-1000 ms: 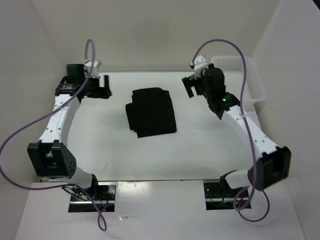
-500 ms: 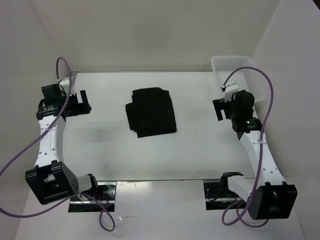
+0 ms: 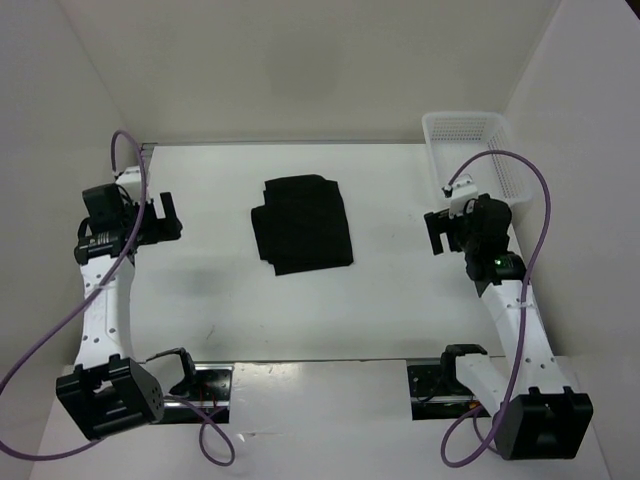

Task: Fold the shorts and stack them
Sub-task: Fold the shorts

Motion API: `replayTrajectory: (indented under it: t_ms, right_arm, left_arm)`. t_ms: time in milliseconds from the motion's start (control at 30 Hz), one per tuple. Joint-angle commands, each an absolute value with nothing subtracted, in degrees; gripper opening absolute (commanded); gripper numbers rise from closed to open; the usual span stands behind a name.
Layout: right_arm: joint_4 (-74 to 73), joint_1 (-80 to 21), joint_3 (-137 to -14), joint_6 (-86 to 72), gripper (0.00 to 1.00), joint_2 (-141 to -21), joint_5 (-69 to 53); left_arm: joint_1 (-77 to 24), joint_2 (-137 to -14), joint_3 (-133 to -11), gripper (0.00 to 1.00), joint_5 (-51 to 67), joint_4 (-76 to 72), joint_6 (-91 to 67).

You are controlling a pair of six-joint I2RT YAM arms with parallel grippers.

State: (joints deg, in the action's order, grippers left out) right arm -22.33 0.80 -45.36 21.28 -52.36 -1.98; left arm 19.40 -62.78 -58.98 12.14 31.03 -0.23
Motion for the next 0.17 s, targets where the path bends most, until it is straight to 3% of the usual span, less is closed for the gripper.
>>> replayTrajectory:
  t_ms: [0, 133]
  right_arm:
    - [-21.18, 1.14, -44.65, 20.57, 1.0, -50.46, -3.69]
    - [-20.66, 1.14, -42.98, 21.09, 1.0, -49.22, -4.31]
  left_arm:
    - [19.42, -60.56, -57.83, 0.99, 11.34, 28.74, 0.0]
    - [19.42, -59.42, -57.83, 0.99, 10.64, 29.27, 0.0]
